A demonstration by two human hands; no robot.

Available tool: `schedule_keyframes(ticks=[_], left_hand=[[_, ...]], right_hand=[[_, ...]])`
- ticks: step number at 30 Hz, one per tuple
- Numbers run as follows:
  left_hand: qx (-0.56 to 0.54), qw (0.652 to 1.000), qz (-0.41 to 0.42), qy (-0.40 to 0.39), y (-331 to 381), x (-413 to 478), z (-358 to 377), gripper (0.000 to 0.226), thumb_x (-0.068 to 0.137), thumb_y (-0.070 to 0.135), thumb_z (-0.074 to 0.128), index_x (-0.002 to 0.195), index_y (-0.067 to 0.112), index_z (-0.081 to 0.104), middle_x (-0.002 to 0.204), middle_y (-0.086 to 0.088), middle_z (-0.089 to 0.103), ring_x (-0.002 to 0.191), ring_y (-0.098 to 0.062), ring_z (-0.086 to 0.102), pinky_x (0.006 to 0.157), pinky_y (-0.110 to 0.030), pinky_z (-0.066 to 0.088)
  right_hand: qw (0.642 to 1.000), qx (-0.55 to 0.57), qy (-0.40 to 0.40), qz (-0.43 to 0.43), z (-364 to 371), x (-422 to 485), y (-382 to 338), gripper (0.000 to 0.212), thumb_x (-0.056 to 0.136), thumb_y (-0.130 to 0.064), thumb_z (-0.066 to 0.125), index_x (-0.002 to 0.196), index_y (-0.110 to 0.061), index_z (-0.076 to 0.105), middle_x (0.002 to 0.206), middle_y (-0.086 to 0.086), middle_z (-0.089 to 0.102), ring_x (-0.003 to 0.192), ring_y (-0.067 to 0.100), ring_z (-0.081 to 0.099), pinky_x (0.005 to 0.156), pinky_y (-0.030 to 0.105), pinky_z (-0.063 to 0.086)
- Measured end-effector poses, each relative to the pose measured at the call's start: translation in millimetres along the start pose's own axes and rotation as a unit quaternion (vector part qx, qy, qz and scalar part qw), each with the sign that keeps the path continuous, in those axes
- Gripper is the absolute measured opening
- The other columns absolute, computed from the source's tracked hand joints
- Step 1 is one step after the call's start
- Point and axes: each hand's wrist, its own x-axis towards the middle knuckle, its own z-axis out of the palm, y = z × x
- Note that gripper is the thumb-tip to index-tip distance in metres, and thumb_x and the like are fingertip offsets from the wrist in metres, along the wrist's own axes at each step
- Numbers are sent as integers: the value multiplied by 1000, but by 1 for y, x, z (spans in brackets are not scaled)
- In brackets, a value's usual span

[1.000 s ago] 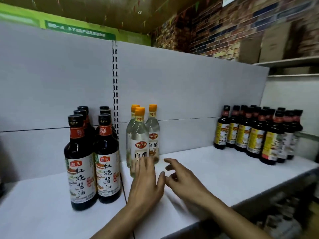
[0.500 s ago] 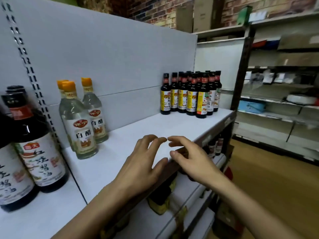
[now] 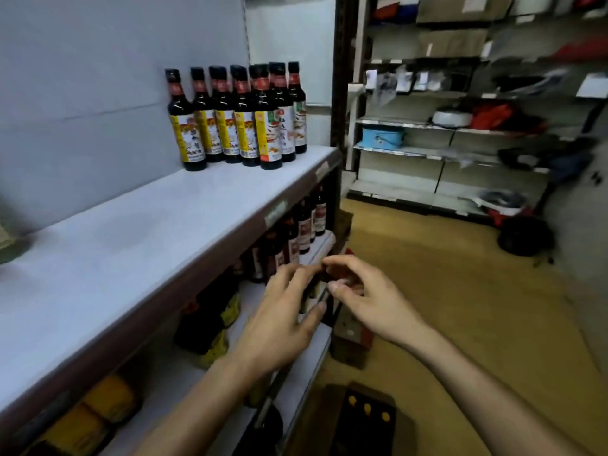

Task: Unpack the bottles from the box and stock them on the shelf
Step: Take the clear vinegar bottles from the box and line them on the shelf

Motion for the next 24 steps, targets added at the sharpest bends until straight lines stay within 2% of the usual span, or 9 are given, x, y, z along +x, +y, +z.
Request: schedule_keyframes(ticks=[3,7,10,12,13,16,19,22,24], left_hand=[[-17,999,-14,-32,13,12,41,52,103,44,51,150,34,32,144,11,34,133,-10,42,103,-32,46],[-53,994,-43,-84,28,21,99,55,102,40,54,151,35,31,144,10,35,137,-9,40,107,-30,43],[-68,989,-68,-112,36,20,131,52,102,38,55,148,39,32,144,15,36,130,-1,41,97,-10,35],[-77,985,-88,-130,38,18,152,52,102,39,55,147,44,30,144,18,36,122,6,41,89,-3,35],[-82,982,-100,-140,37,17,162,52,102,41,55,147,46,29,144,18,36,121,5,42,90,-6,39],[-80,973,-141,-166,29,13,189,53,101,43,53,147,46,27,147,16,37,129,-6,47,98,-29,50],[-71,962,-177,-194,19,8,208,50,103,42,51,148,44,27,137,24,35,124,-5,50,84,-20,37],[-108,952,-197,-209,1,9,235,46,101,37,55,144,38,36,137,15,44,120,-11,56,96,-32,49],[-115,948,-199,-221,-11,7,256,48,100,35,58,143,36,38,137,11,47,125,-11,54,101,-35,50]], right_hand=[[999,8,-10,32,-19,-10,37,35,102,-27,59,137,-33,56,119,-11,61,104,0,62,84,18,52],[997,6,-30,73,-41,-23,91,35,103,-26,57,138,-29,57,128,-6,60,109,1,61,93,22,53],[994,9,-44,99,-50,-31,125,34,102,-29,56,136,-32,57,130,-6,62,110,0,62,95,27,55],[992,12,-56,116,-54,-36,147,34,103,-30,56,137,-32,57,129,-10,61,109,-4,60,90,17,52],[990,12,-62,125,-55,-38,157,35,104,-31,55,138,-31,56,128,-11,61,109,-5,60,86,13,50],[986,17,-73,147,-55,-44,191,35,104,-31,56,139,-29,56,131,-10,62,111,-1,62,83,12,49],[979,28,-87,181,-51,-53,218,34,104,-29,55,139,-28,55,130,-9,62,112,1,61,82,10,49],[970,41,-89,224,-41,-62,250,31,104,-30,56,135,-30,56,124,-13,62,108,-5,61,80,7,48],[963,47,-87,251,-31,-69,271,30,103,-32,57,134,-32,57,122,-14,62,109,-5,61,81,7,47]])
